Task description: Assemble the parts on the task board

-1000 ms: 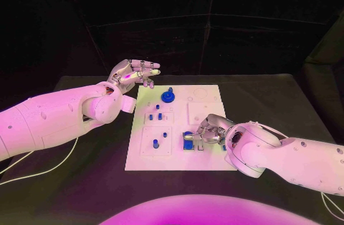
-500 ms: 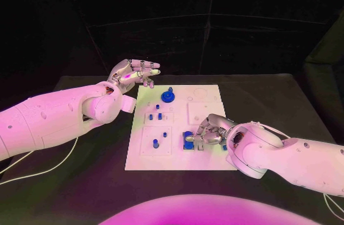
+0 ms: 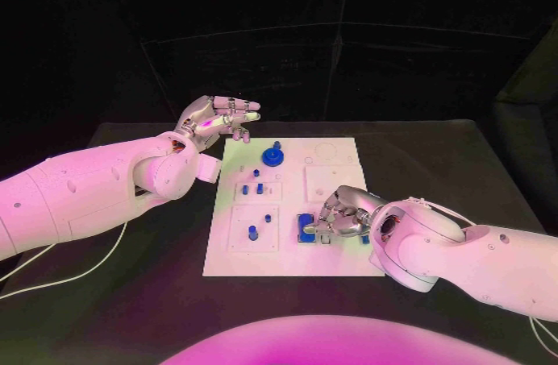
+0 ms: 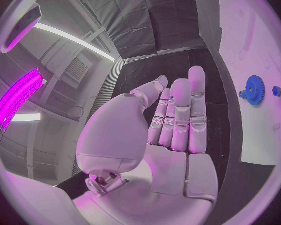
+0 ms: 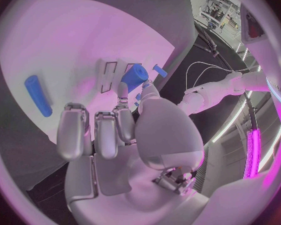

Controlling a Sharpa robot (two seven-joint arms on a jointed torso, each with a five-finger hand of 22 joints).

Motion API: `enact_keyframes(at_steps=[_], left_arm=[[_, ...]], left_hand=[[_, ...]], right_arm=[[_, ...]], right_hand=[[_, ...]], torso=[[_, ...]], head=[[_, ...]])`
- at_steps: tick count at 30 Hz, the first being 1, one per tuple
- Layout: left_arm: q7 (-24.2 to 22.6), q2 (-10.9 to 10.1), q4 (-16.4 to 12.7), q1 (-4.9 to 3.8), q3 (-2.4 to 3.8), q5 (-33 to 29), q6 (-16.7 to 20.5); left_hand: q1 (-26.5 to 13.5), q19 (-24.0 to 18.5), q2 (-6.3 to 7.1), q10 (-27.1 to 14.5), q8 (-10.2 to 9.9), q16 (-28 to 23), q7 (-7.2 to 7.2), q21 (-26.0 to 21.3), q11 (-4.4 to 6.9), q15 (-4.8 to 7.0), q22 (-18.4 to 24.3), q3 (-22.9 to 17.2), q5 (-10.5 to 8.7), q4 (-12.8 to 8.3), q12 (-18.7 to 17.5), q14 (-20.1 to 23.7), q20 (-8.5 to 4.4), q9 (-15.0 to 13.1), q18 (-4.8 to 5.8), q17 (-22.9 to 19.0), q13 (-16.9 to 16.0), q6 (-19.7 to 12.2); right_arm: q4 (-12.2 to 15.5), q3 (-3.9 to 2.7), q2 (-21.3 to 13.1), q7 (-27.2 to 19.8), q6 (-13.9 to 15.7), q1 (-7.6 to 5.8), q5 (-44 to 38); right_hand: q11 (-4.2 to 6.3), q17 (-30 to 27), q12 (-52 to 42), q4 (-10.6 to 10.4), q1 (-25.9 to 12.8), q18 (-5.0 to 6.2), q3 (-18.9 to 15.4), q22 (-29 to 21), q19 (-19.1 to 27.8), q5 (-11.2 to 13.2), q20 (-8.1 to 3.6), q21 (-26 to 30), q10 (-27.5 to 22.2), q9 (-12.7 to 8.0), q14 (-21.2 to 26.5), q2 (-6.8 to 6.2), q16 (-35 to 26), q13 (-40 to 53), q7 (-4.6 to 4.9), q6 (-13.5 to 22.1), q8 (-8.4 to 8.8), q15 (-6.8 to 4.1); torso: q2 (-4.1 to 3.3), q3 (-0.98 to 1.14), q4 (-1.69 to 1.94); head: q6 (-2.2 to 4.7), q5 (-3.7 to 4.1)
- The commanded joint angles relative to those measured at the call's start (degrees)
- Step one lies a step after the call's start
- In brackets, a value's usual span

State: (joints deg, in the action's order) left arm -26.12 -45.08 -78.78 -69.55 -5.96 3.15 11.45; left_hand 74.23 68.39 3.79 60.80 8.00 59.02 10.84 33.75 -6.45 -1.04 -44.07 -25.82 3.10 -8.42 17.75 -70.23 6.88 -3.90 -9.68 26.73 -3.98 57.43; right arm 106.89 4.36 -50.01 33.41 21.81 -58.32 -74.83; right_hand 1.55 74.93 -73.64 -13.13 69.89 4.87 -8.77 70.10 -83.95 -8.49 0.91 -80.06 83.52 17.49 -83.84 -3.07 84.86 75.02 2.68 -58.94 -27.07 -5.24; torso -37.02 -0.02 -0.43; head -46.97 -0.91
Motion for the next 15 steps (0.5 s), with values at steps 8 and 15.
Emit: enact_keyframes(at_steps=[8, 15], left_arm=[[-0.1, -0.1, -0.1, -0.07, 0.05, -0.1, -0.3], [-0.1, -0.1, -0.1, -0.07, 0.05, -0.1, -0.3]], left_hand=[[-0.4, 0.0, 0.0, -0.5, 0.2, -0.3, -0.05, -0.3, 0.1, -0.15, 0.1, 0.3, 0.11, -0.1, 0.3, 0.3, -0.11, 0.0, -0.76, -0.1, 0.1, -0.4], [-0.4, 0.0, 0.0, -0.5, 0.2, -0.3, -0.05, -0.3, 0.1, -0.15, 0.1, 0.3, 0.11, -0.1, 0.3, 0.3, -0.11, 0.0, -0.76, -0.1, 0.1, -0.4]], right_arm=[[-1.0, -0.02, 0.6, -0.3, -2.1, -0.07, -2.3], [-2.4, -0.02, 1.9, 0.5, -2.1, -0.06, -3.2]], right_hand=[[0.22, 2.6, 0.4, 0.9, 1.7, -1.07, -0.3, 0.2, 0.0, -1.1, -0.23, -0.1, 0.0, 0.4, -4.0, 1.34, -0.1, 0.6, -0.12, -0.1, -0.36, -0.29], [0.25, 2.6, 0.4, 1.9, 3.2, -1.08, -0.3, 0.2, 0.0, -1.7, -0.24, -0.1, 0.1, 0.6, -3.9, 2.18, -0.1, 0.7, -0.14, -0.1, -0.44, -0.31]], torso=[[0.0, -0.06, 0.1], [-0.06, -0.07, 0.13]], head=[[-0.02, -0.04], [0.0, -0.06]])
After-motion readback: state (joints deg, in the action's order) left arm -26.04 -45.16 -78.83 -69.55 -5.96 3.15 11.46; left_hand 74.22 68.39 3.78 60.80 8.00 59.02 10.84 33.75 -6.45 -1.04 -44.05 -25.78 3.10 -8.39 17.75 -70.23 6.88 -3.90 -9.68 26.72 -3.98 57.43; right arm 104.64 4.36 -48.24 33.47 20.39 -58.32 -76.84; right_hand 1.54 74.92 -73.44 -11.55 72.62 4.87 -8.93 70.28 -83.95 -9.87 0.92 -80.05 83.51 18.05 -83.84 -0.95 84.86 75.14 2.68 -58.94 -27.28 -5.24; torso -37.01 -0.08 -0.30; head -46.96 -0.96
